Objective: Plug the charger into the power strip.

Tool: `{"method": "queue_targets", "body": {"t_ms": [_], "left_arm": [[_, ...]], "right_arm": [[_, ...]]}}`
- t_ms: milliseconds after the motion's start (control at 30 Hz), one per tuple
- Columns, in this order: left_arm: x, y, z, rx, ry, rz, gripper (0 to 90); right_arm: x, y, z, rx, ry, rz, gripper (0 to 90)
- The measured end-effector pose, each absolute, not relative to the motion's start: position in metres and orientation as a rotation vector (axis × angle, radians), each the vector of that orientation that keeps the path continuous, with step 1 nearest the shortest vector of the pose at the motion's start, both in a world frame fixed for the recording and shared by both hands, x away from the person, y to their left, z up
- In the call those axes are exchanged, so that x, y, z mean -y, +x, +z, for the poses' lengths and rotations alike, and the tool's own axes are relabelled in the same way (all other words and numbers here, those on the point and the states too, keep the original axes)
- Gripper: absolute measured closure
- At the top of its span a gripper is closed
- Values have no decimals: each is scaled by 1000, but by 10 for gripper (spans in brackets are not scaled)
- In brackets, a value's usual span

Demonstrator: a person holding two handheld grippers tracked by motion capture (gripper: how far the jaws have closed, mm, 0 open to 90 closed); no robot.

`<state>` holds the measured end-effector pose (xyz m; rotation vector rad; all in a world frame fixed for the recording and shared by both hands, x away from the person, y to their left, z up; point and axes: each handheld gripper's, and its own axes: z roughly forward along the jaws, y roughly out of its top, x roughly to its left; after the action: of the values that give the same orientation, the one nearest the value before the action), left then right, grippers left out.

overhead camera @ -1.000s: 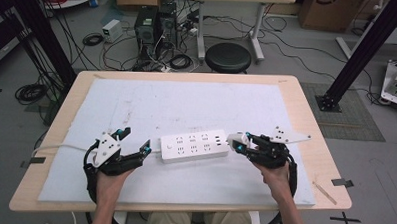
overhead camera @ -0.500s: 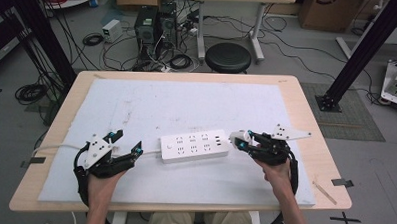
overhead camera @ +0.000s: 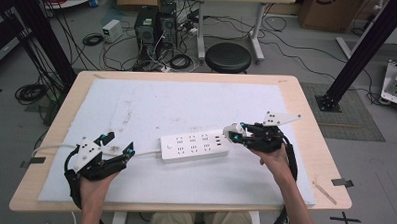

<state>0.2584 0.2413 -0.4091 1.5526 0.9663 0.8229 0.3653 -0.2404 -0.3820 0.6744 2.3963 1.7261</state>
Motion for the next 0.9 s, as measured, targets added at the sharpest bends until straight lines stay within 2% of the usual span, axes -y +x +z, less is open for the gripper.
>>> {"method": "queue_targets", "body": {"t_ms": [400, 900], "left_arm": [[-246, 255, -412, -969, 1546, 816, 259], [-243, 252, -415, -958, 1558, 805, 264]], "right_arm": [[218, 393, -379, -2607, 563, 1566, 632], [175, 427, -366, -2806, 209, 1287, 633]]}}
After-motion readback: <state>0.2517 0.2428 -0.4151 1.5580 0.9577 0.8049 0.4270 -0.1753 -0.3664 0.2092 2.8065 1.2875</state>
